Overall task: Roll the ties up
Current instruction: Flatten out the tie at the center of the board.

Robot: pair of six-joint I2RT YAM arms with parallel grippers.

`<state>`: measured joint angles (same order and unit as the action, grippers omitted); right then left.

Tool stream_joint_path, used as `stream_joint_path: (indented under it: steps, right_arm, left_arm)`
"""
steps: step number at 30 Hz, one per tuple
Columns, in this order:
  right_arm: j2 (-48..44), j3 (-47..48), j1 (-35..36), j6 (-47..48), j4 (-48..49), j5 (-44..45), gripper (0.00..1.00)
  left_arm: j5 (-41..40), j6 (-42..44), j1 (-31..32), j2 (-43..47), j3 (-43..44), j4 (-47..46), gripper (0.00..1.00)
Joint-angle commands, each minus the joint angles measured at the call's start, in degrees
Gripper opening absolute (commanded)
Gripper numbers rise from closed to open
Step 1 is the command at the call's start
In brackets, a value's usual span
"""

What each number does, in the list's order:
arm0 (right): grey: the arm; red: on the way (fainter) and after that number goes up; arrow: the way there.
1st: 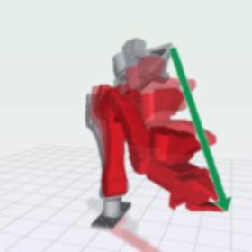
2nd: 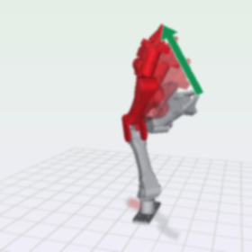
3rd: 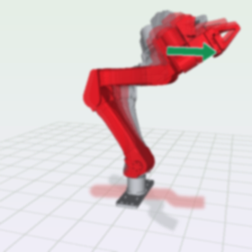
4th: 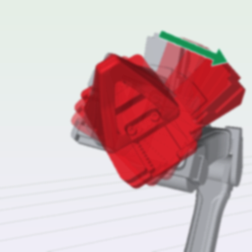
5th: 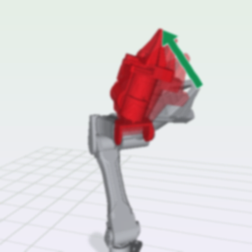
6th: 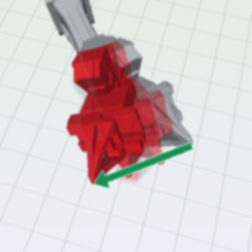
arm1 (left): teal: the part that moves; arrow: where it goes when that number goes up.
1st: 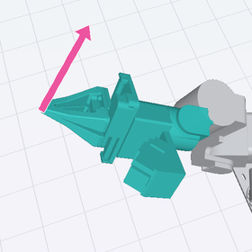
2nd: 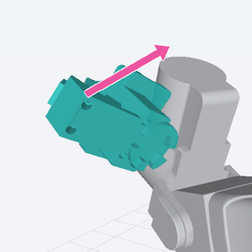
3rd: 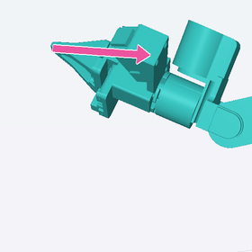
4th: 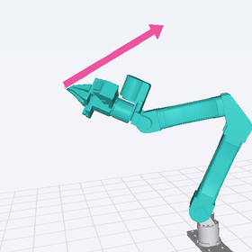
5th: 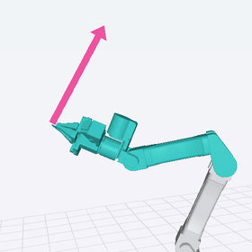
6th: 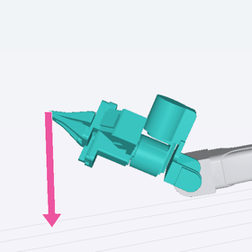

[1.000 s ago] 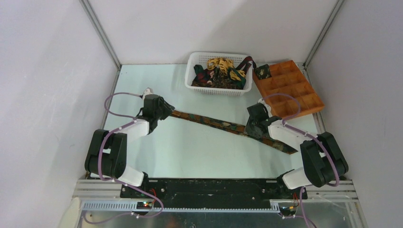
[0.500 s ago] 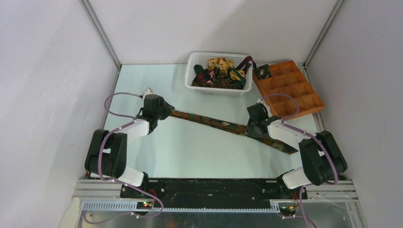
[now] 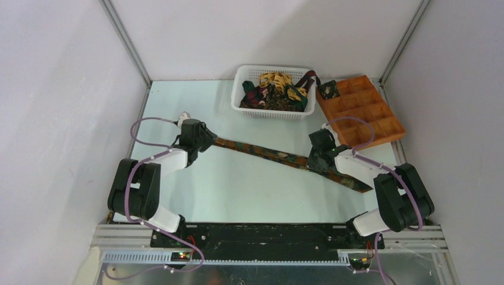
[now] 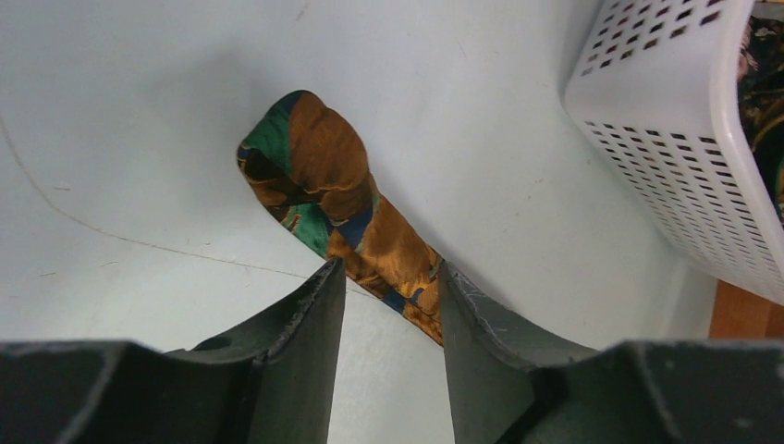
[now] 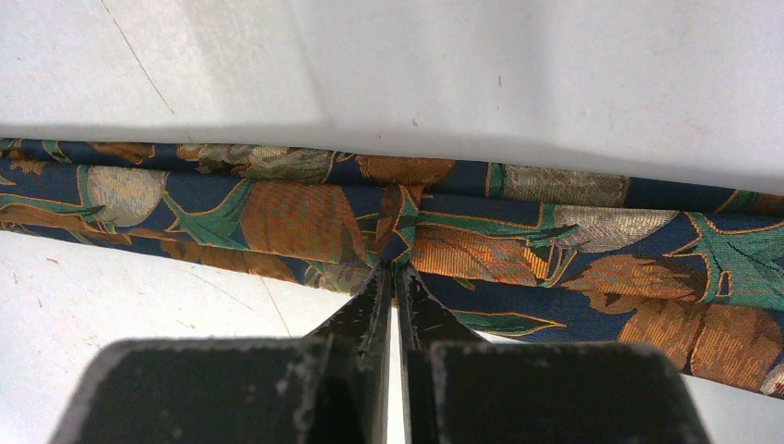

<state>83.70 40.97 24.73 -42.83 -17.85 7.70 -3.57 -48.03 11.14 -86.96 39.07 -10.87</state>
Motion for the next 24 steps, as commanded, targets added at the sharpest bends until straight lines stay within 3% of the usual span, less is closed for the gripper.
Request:
stream_joint_path:
  steps: [1, 24]
  right_arm:
    - [-0.46, 0.03, -0.14, 0.73, 1.02, 0.26, 0.04]
    - [-0.81, 0.08, -0.26, 0.55, 0.55, 0.20, 0.03]
  left_arm:
    - [-4.90, -0.31, -0.06, 1.18, 1.54, 1.39, 0.48]
    - [-5.37, -2.63, 0.04, -6.34, 4.37, -3.49, 0.45]
